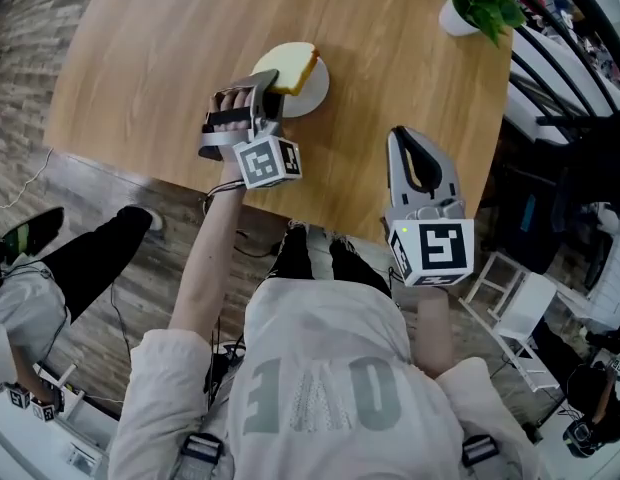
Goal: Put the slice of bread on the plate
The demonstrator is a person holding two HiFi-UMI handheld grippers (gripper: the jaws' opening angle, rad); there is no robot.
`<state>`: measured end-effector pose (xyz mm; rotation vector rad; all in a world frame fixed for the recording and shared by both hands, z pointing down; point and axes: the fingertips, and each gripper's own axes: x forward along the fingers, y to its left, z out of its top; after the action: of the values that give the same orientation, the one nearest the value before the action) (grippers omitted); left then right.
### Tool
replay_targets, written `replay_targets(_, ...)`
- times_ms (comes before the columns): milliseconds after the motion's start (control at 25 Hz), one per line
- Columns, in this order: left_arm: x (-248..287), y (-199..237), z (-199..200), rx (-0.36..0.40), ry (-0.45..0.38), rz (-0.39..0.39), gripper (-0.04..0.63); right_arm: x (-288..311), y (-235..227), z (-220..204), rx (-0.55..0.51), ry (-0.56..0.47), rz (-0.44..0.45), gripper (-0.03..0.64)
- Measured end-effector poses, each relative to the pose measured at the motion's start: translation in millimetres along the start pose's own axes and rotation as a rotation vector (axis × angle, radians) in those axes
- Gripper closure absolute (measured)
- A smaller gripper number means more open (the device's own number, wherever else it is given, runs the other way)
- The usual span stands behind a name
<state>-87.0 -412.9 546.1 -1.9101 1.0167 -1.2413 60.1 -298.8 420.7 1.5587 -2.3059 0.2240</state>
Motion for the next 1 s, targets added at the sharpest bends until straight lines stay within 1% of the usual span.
replay_targets(80, 0.6, -2.2, 0.4, 0.029, 0.001, -0.009, 0.503, -0.5, 4.5, 2.3, -0.023, -0.002, 0.011, 0.589)
replay_targets(120, 1.1, -4.2, -0.1, 0.031, 0.003, -0.022, 0.503, -0.9, 6.2, 3.4, -0.020, -0.005, 0.016, 0.589)
replay_targets(240, 3.5, -15.3, -2.9, 0.000, 0.018, -0.094, 0.493, -2.1, 9.0, 4.7, 0.010, -0.015, 0.025, 0.589)
replay_targets(440, 4.8, -38.0, -11.3, -0.097, 0.072, -0.241, 0.368, -5.6, 10.4, 5.6, 0.007, -0.021, 0.031, 0.588)
replay_targets(600, 1.5, -43.0, -10.3, -0.218, 0.069, -0.343, 0.269, -10.8, 12.1, 6.9, 0.001, -0.028, 0.036, 0.589)
replay_targets(680, 1.7, -43.3, -10.5, -0.260, 0.081, -0.406, 0.221, -12.7, 13.7, 7.2, 0.001, -0.027, 0.039, 0.588)
replay_targets(800, 3.6, -41.6, -12.8, -0.289, 0.101, -0.476, 0.188, -15.0, 17.5, 6.9, 0.000, -0.023, 0.050, 0.588)
replay_targets(1000, 2.2, -38.5, -18.3, -0.328, 0.113, -0.541, 0.148, -22.0, 22.2, 5.5, -0.003, -0.018, 0.062, 0.589)
